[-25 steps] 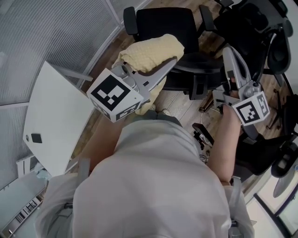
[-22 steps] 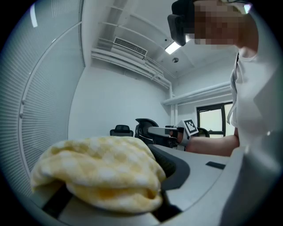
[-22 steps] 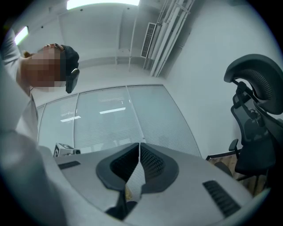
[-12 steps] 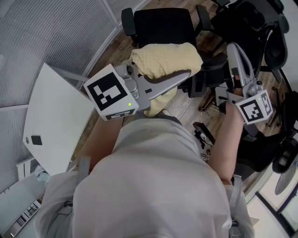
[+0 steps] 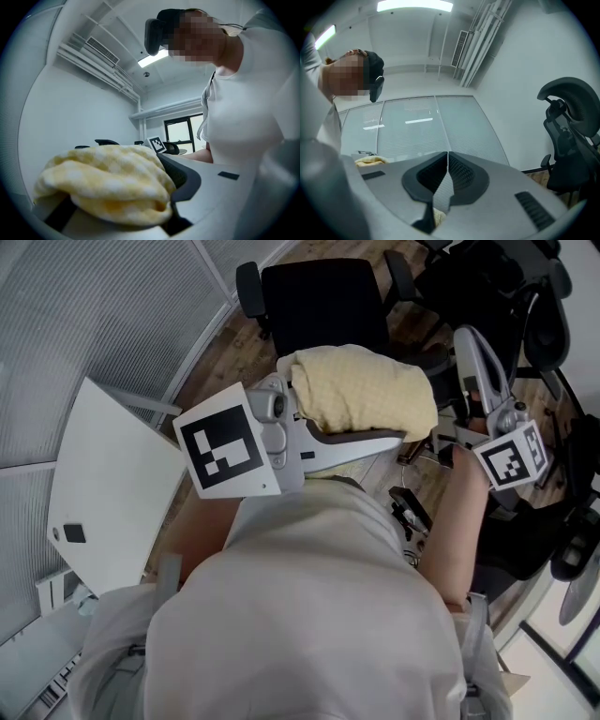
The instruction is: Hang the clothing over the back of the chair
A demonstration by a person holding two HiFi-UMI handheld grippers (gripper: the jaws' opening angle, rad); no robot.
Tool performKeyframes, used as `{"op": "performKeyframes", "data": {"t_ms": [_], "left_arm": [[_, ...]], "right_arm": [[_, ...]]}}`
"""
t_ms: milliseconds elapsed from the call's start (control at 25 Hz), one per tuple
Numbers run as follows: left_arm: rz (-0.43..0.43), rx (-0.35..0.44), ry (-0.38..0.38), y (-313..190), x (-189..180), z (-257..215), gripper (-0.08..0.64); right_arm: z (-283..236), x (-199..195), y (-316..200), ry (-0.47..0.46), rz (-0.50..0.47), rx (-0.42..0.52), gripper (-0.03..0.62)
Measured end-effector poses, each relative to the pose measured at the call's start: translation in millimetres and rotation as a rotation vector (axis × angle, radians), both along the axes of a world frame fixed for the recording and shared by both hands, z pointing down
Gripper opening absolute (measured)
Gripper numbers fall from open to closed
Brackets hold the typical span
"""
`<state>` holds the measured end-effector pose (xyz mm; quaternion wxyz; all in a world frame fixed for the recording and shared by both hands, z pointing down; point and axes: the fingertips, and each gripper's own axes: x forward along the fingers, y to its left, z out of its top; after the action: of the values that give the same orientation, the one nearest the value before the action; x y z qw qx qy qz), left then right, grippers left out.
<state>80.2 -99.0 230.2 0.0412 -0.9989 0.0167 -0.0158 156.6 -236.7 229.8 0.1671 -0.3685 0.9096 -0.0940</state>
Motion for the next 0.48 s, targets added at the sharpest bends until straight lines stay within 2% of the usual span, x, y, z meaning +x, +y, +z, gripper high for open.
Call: {"op": "performKeyframes", "data": {"t_ms": [280, 480], "left_arm": [[0.045, 0.051, 0.005, 6, 2, -19, 0.064], [0.045, 0.092, 0.008, -1, 3, -30, 0.064]], "right_arm": [[-6, 3, 8, 0.01, 0.015, 0.014, 0.023], [-6, 10, 10, 0.015, 0.028, 0.013, 0.023]]}}
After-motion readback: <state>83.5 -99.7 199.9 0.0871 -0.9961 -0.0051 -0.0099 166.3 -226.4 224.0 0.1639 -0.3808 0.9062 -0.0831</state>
